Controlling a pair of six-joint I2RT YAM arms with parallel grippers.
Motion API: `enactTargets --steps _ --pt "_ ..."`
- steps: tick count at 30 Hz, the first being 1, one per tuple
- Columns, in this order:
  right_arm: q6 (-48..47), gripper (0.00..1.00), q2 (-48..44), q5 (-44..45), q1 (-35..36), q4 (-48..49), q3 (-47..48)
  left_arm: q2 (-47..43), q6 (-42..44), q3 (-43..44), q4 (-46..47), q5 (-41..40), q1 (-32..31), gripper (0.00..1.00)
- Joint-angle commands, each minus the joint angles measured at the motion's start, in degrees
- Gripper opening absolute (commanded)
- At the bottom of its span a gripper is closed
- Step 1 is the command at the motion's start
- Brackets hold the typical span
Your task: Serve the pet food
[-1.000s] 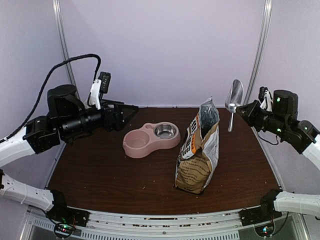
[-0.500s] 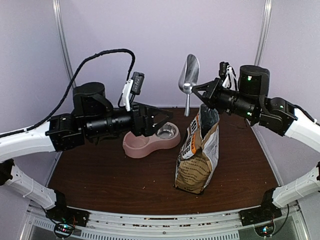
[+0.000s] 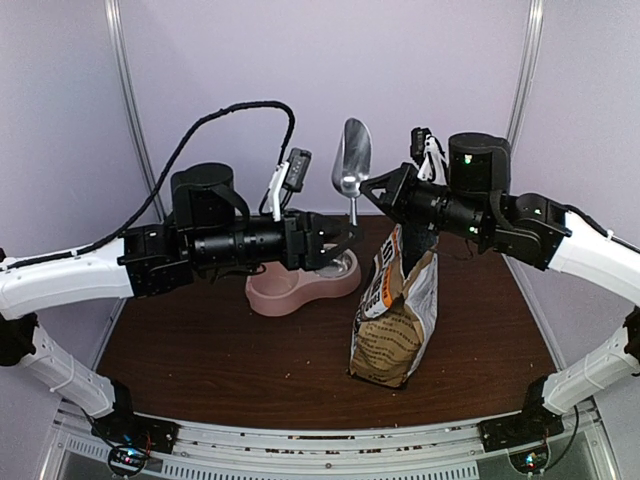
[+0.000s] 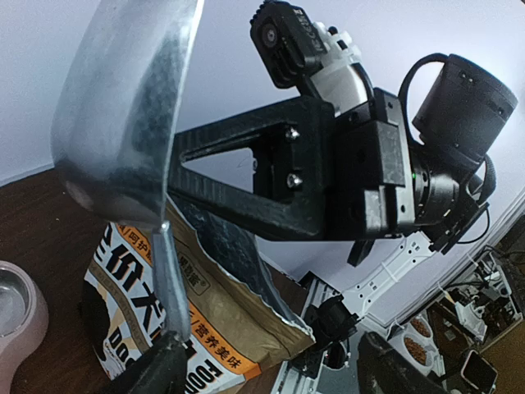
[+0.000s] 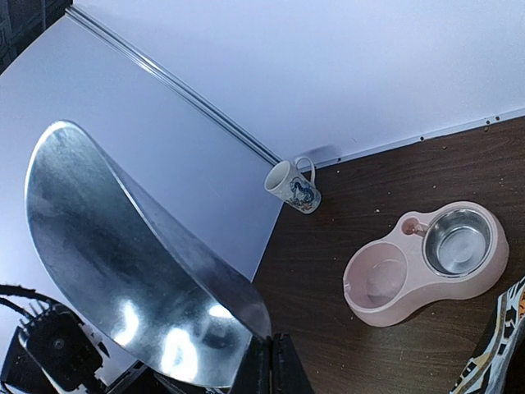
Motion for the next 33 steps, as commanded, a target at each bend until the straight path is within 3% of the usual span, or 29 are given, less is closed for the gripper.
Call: enactTargets --steps 1,8,16,23,27,29,30,33 --pt "0.2 0.00 -3.0 -1.9 0.4 2.3 -0.7 2.1 0.7 3.7 0.8 2.4 1.3 0.63" --pt "2.0 0.00 -6.0 -2.6 0.7 2.0 -3.2 3.8 4.7 6.3 -4.2 -0.4 1.9 0.59" --pt "1.4 0.00 -7.1 -2.9 0.9 0.7 -4.0 6.6 8.1 9.3 -5.1 3.7 1.9 0.64" --pt "0.1 0.00 -7.4 -5.9 1.0 1.4 -4.2 9.2 10.6 11.5 -4.2 9.3 2.0 0.62" --pt "-0.3 0.00 -8.0 -6.9 1.0 1.3 -4.4 9.9 10.7 11.4 -1.9 11.0 2.0 0.46" --pt "-0.3 0.00 -8.5 -6.7 1.0 1.1 -4.6 10.1 10.3 11.2 -0.9 11.2 2.0 0.33" --pt "-0.3 0.00 -9.0 -6.3 0.9 1.1 -5.0 10.3 9.8 11.1 -0.5 10.9 2.0 0.21" --pt "-0.4 0.00 -9.5 -6.0 1.0 1.4 -5.7 10.4 8.6 10.6 0.3 10.4 2.0 0.09"
